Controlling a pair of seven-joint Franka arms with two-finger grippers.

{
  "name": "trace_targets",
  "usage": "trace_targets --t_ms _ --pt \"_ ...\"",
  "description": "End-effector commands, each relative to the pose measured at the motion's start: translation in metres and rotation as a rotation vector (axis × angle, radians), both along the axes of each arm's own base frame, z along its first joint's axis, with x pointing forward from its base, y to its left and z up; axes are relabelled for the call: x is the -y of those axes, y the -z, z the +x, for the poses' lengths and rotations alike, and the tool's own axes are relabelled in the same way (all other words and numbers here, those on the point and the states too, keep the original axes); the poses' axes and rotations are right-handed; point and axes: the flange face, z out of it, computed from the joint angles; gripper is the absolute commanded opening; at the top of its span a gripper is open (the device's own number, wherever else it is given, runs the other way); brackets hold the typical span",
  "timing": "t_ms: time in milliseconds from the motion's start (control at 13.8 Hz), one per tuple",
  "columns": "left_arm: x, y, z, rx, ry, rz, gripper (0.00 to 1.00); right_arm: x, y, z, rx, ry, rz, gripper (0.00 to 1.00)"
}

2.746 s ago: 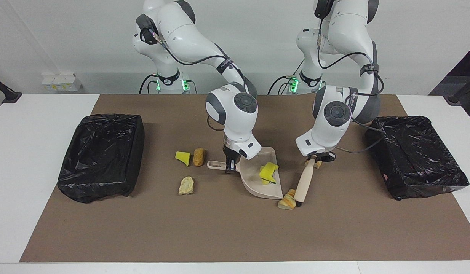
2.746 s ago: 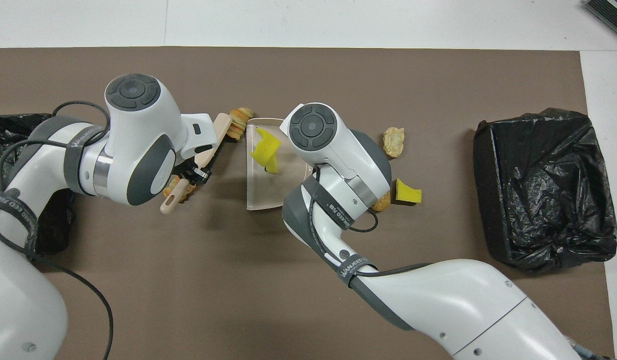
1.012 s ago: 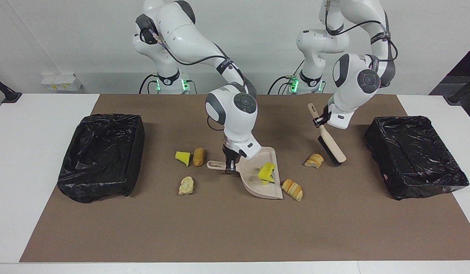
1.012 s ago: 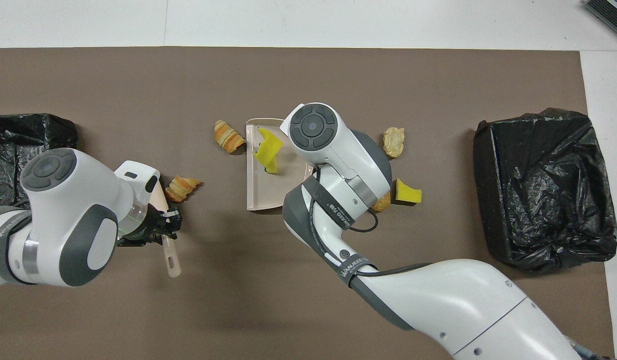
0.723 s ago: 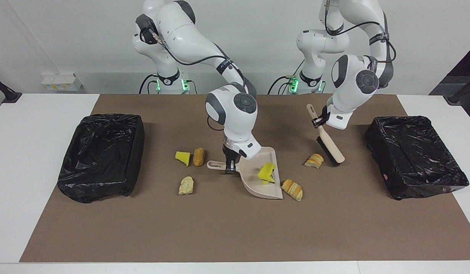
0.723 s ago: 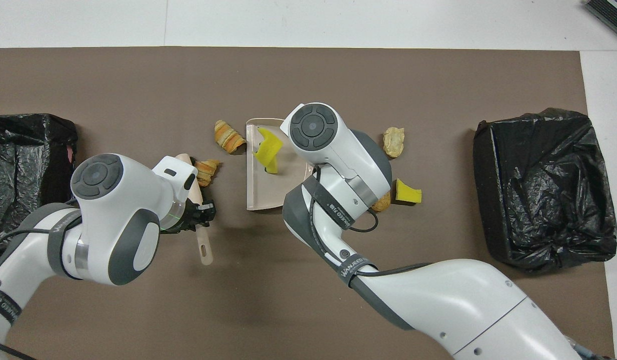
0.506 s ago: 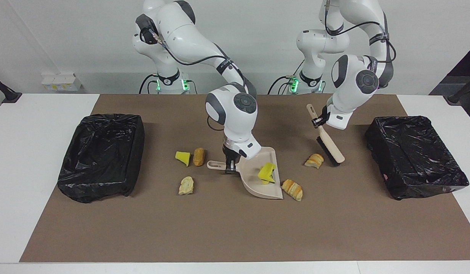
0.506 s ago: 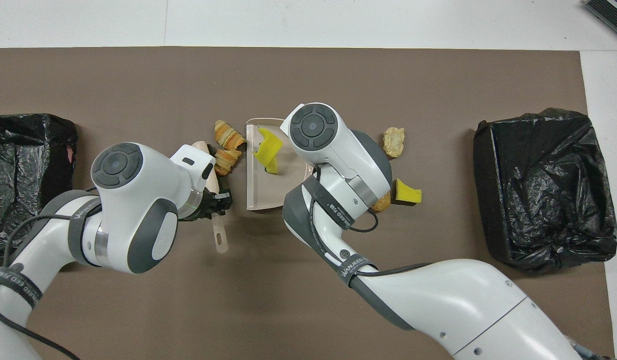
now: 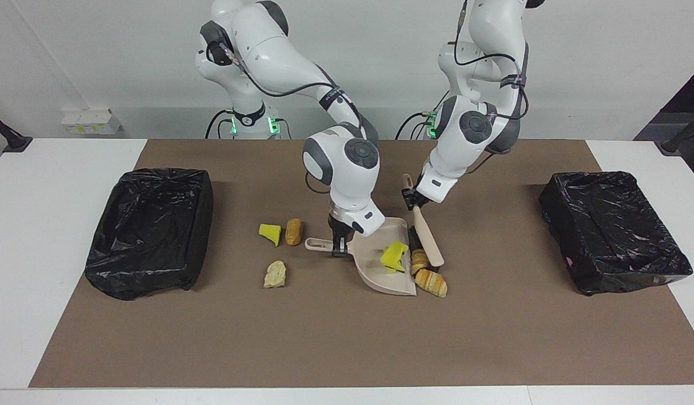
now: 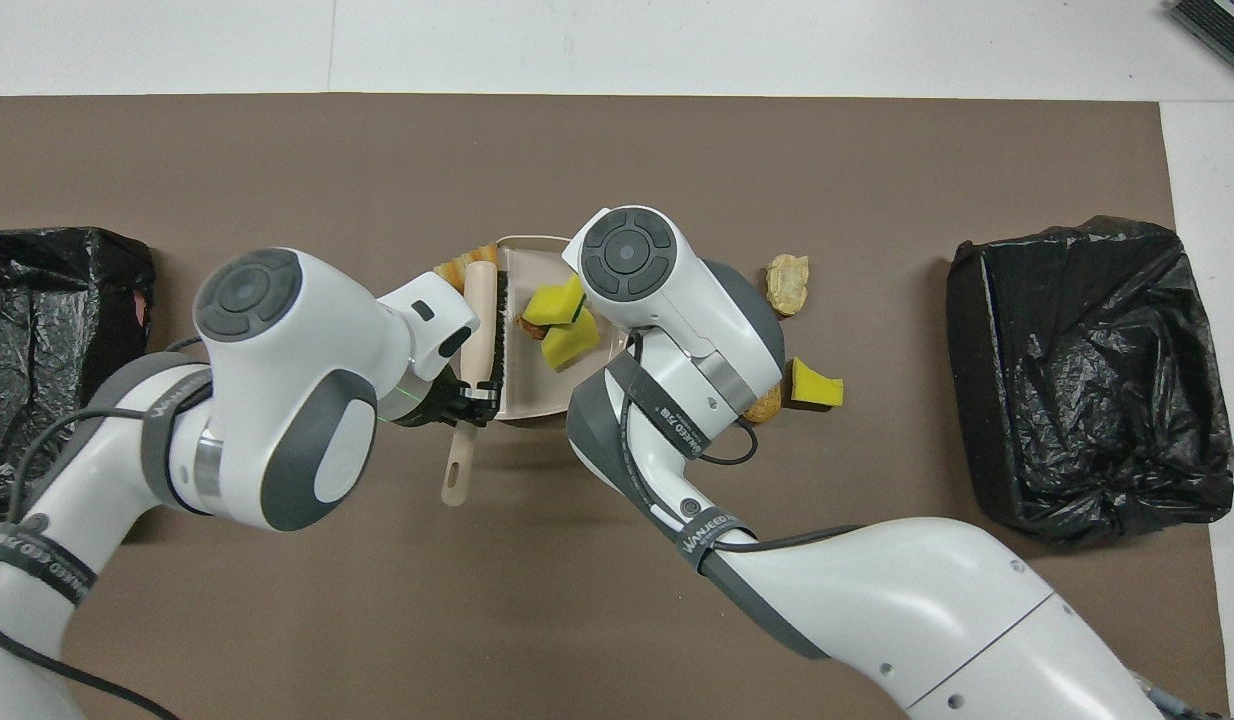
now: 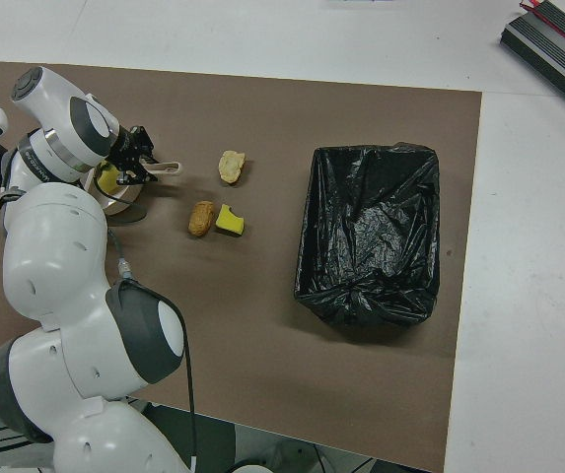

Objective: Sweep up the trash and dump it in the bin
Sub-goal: 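Sweep the remaining bread pieces into the dustpan with the left gripper, then sweep the last bread chunk into the dustpan with the left gripper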

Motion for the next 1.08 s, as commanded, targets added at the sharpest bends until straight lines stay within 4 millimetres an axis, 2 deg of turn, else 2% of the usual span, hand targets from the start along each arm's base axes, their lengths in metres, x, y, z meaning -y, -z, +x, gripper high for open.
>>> trace_targets --t_ms 0,145,217,289,361,506,578,723,1012 --pt "-0.050 -0.031 0.020 0.025 0.140 0.026 0.00 0.000 0.007 -0.004 -0.004 0.000 0.007 0.00" --pt "-0.079 -0.026 0.040 0.064 0.178 0.092 0.00 -0.001 0.006 -0.004 -0.003 0.000 0.010 0.00" --pt "-0.093 -0.026 0.054 0.081 0.159 0.107 0.00 -0.001 0.006 -0.004 -0.001 0.000 0.011 0.00" --pt "-0.103 -0.015 0.075 0.083 0.155 0.141 0.00 -0.001 0.006 -0.004 0.000 -0.002 0.011 0.00" --pt "-0.105 -0.008 0.097 0.099 0.173 0.178 0.00 -0.001 0.006 -0.004 -0.001 0.001 0.013 0.00" --pt "-0.102 0.022 0.119 0.091 0.225 0.214 0.00 0.000 0.006 -0.004 -0.003 0.001 0.010 0.00" --pt "-0.097 0.028 0.120 0.105 0.260 0.213 0.00 0.001 0.007 -0.004 -0.008 0.001 0.004 0.00" --pt "-0.084 0.043 0.110 0.083 0.289 0.212 0.00 0.000 0.006 -0.005 -0.007 -0.003 -0.001 0.00" --pt "-0.044 0.051 0.070 0.029 0.354 0.206 0.00 -0.002 0.005 -0.007 -0.004 -0.008 -0.003 0.00"
